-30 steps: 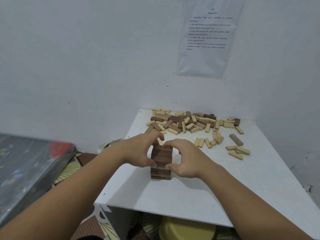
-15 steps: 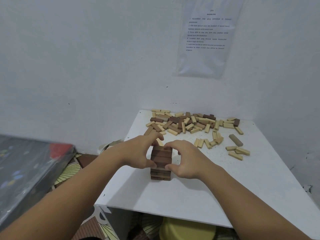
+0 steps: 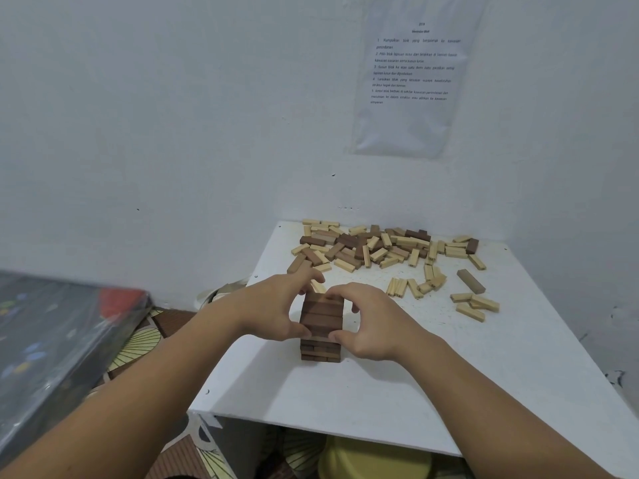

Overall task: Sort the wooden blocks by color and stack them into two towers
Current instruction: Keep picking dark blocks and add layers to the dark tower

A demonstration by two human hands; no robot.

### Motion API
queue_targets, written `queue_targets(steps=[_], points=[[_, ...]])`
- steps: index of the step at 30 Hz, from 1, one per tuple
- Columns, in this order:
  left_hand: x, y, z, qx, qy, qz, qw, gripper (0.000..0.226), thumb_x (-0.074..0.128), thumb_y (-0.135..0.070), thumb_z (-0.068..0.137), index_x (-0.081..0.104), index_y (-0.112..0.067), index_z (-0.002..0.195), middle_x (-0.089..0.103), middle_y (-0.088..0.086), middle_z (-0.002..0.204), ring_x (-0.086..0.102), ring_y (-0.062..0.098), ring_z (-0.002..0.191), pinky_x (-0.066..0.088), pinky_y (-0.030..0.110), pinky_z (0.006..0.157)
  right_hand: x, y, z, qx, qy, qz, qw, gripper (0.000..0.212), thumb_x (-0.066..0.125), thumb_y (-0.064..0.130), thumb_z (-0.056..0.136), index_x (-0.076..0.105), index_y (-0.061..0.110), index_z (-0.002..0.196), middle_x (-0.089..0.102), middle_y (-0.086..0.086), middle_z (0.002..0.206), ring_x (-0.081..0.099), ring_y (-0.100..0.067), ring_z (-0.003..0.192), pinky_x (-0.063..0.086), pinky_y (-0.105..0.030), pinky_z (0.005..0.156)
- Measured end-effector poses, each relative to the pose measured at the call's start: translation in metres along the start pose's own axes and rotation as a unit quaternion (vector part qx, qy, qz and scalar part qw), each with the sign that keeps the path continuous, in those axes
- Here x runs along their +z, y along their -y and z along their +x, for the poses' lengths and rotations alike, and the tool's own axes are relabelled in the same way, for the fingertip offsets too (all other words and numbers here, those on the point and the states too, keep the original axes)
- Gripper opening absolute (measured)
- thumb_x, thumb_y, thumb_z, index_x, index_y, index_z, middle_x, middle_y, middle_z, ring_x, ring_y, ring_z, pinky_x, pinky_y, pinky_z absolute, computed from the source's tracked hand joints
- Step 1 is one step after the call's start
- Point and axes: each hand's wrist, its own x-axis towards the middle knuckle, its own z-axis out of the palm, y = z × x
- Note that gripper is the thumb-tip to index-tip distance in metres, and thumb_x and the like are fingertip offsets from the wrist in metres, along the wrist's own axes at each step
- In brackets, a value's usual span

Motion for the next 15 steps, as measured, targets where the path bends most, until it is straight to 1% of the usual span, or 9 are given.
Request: queue_targets(steps=[3, 5, 7, 9, 10, 12, 13, 15], points=[[-0.004, -0.003, -0.005, -0.009, -0.009, -0.021, 1.000, 0.092, 0.086, -0.040, 0.081, 0.028, -0.040, 0.152, 0.050, -0.015, 0.139, 0.045, 0.006, 0.128, 0.039, 0.032, 0.109, -0.001, -0.003, -0.005, 0.008, -0.007, 0.009, 1.000, 0.065, 0.076, 0.045, 0.083, 0.048, 0.037, 0.142, 0.052, 0.020, 0.133, 0.043, -0.001, 0.106, 0.042, -0.028, 0.093], [-0.006, -0.007, -0.009, -0.011, -0.039, -0.032, 0.999, 0.087, 0.081, -0.048, 0.084, 0.029, -0.040, 0.153, 0.047, -0.017, 0.146, 0.042, 0.006, 0.134, 0.037, 0.035, 0.114, -0.005, -0.008, -0.012, 0.022, -0.019, 0.025, 0.999, 0.063, 0.070, 0.049, 0.088, 0.045, 0.038, 0.145, 0.049, 0.022, 0.136, 0.045, 0.000, 0.109, 0.040, -0.024, 0.091], [-0.005, -0.019, -0.014, -0.001, -0.092, -0.033, 0.995, 0.070, 0.072, -0.053, 0.090, 0.038, -0.040, 0.150, 0.045, -0.023, 0.147, 0.039, 0.001, 0.137, 0.037, 0.034, 0.116, -0.011, -0.016, -0.021, 0.042, -0.034, 0.045, 0.998, 0.056, 0.061, 0.051, 0.092, 0.046, 0.041, 0.145, 0.049, 0.024, 0.134, 0.049, 0.000, 0.108, 0.040, -0.019, 0.086], [-0.001, -0.042, -0.015, 0.012, -0.158, -0.037, 0.987, 0.049, 0.066, -0.051, 0.095, 0.050, -0.040, 0.140, 0.048, -0.028, 0.139, 0.040, -0.005, 0.129, 0.039, 0.021, 0.108, -0.019, -0.028, -0.033, 0.068, -0.056, 0.062, 0.994, 0.048, 0.053, 0.050, 0.094, 0.049, 0.043, 0.141, 0.052, 0.025, 0.130, 0.053, 0.000, 0.106, 0.043, -0.022, 0.086], [0.003, -0.057, -0.014, 0.022, -0.185, -0.050, 0.981, 0.041, 0.065, -0.048, 0.096, 0.054, -0.041, 0.134, 0.050, -0.029, 0.134, 0.041, -0.006, 0.126, 0.041, 0.016, 0.102, -0.024, -0.037, -0.039, 0.081, -0.070, 0.068, 0.992, 0.043, 0.050, 0.047, 0.096, 0.051, 0.043, 0.140, 0.054, 0.025, 0.128, 0.054, 0.001, 0.105, 0.045, -0.024, 0.088], [0.010, -0.085, -0.003, 0.038, -0.214, -0.090, 0.972, 0.034, 0.065, -0.043, 0.096, 0.057, -0.040, 0.129, 0.052, -0.030, 0.132, 0.043, -0.004, 0.128, 0.049, 0.020, 0.099, -0.035, -0.056, -0.051, 0.112, -0.099, 0.084, 0.985, 0.037, 0.050, 0.037, 0.101, 0.055, 0.041, 0.137, 0.057, 0.025, 0.123, 0.055, 0.001, 0.103, 0.047, -0.025, 0.088], [0.014, -0.098, 0.008, 0.041, -0.221, -0.093, 0.970, 0.035, 0.064, -0.042, 0.096, 0.058, -0.039, 0.130, 0.053, -0.028, 0.134, 0.043, -0.004, 0.129, 0.048, 0.023, 0.101, -0.041, -0.067, -0.057, 0.130, -0.113, 0.088, 0.981, 0.036, 0.052, 0.032, 0.101, 0.057, 0.040, 0.135, 0.058, 0.025, 0.120, 0.056, 0.000, 0.102, 0.047, -0.025, 0.086], [0.020, -0.122, 0.033, 0.031, -0.217, -0.084, 0.972, 0.039, 0.063, -0.040, 0.098, 0.057, -0.035, 0.136, 0.054, -0.022, 0.137, 0.044, -0.005, 0.123, 0.037, 0.018, 0.100, -0.055, -0.092, -0.067, 0.161, -0.136, 0.089, 0.974, 0.035, 0.055, 0.023, 0.099, 0.060, 0.040, 0.129, 0.061, 0.023, 0.113, 0.058, -0.004, 0.098, 0.047, -0.023, 0.082]])
